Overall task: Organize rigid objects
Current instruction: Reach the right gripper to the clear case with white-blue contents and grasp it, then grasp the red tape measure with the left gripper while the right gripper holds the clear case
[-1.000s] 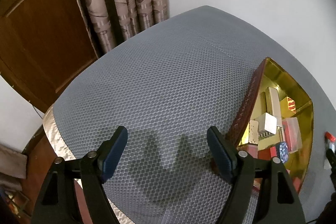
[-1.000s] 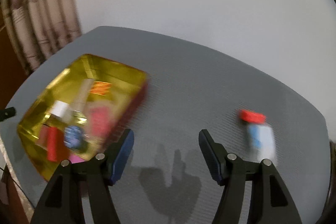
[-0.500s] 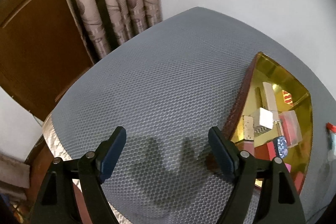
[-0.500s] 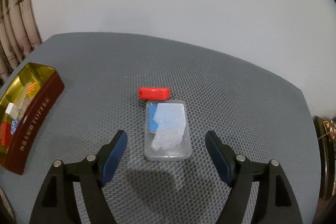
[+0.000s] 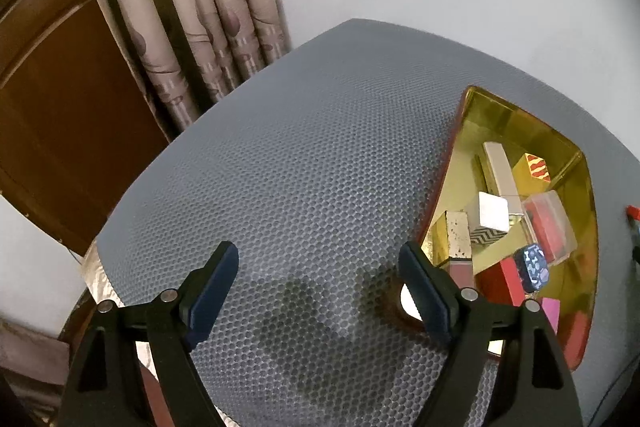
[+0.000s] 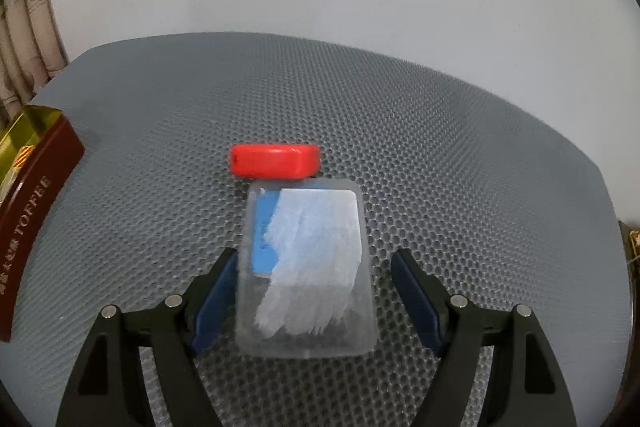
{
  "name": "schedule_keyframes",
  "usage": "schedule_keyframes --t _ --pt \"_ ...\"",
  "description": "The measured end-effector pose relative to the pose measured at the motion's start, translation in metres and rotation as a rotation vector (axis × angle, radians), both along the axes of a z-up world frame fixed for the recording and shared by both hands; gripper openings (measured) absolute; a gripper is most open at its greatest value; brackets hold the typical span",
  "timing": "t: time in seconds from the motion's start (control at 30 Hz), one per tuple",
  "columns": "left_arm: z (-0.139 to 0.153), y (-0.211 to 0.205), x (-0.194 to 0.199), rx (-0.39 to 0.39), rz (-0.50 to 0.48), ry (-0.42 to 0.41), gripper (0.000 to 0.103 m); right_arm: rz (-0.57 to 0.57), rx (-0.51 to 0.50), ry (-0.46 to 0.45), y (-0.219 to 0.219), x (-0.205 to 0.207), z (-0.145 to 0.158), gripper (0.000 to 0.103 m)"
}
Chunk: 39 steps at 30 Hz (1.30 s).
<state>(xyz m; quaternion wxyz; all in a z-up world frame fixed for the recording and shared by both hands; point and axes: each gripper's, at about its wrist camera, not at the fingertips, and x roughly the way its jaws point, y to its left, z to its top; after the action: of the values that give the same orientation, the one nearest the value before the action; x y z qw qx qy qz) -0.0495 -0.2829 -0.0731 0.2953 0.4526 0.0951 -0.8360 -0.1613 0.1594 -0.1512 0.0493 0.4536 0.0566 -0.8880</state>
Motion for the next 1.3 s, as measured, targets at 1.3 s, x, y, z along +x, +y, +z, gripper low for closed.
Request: schedule_keyframes --t 1.3 --pt "0.010 0.273 -0.153 0.041 -0.497 -0.066 0.083 -0.224 -0.042 0.054 0.234 0.167 0.009 0.061"
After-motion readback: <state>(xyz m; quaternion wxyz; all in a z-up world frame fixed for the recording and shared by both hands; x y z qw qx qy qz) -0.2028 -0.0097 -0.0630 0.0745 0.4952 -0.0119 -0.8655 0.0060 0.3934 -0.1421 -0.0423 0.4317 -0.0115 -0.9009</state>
